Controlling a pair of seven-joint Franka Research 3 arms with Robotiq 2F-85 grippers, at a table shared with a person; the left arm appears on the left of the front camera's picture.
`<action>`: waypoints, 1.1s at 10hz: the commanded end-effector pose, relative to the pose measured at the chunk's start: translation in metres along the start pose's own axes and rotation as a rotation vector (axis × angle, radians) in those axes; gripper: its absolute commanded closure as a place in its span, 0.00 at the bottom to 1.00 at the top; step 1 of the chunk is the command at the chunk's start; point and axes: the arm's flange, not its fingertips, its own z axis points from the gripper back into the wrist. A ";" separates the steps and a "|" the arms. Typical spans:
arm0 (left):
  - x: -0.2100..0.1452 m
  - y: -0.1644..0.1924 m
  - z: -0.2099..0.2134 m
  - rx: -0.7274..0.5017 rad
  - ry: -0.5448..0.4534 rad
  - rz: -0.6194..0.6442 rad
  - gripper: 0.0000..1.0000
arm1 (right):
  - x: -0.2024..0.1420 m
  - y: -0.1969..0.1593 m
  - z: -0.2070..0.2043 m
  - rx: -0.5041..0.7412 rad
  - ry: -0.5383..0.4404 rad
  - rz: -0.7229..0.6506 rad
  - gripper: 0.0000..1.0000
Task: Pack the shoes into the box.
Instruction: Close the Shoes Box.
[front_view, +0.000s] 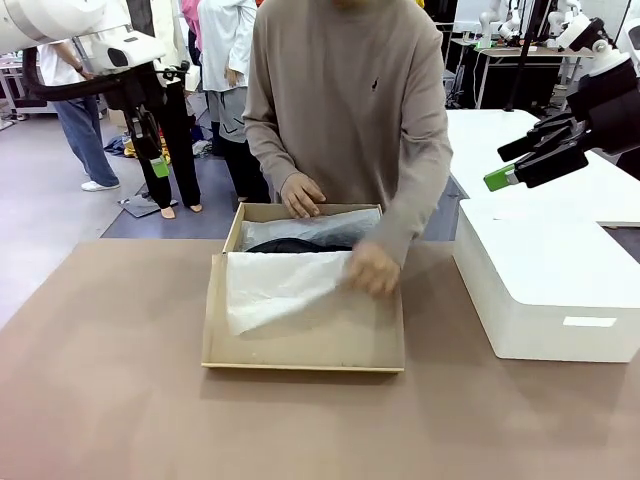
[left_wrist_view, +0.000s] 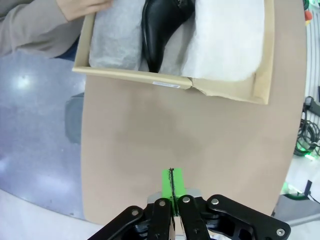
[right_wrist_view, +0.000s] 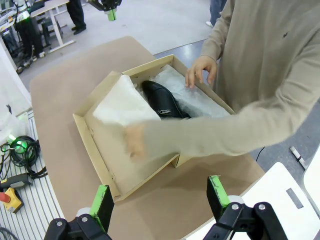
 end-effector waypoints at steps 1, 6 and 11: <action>-0.002 0.001 0.002 0.007 0.013 -0.002 1.00 | 0.000 -0.003 -0.001 0.016 -0.023 0.014 0.00; -0.010 0.003 0.000 -0.050 -0.019 -0.188 1.00 | 0.000 -0.003 -0.001 0.016 -0.023 0.014 0.00; -0.032 0.016 -0.013 -0.129 -0.154 -0.402 1.00 | 0.000 -0.003 -0.001 0.016 -0.023 0.014 0.00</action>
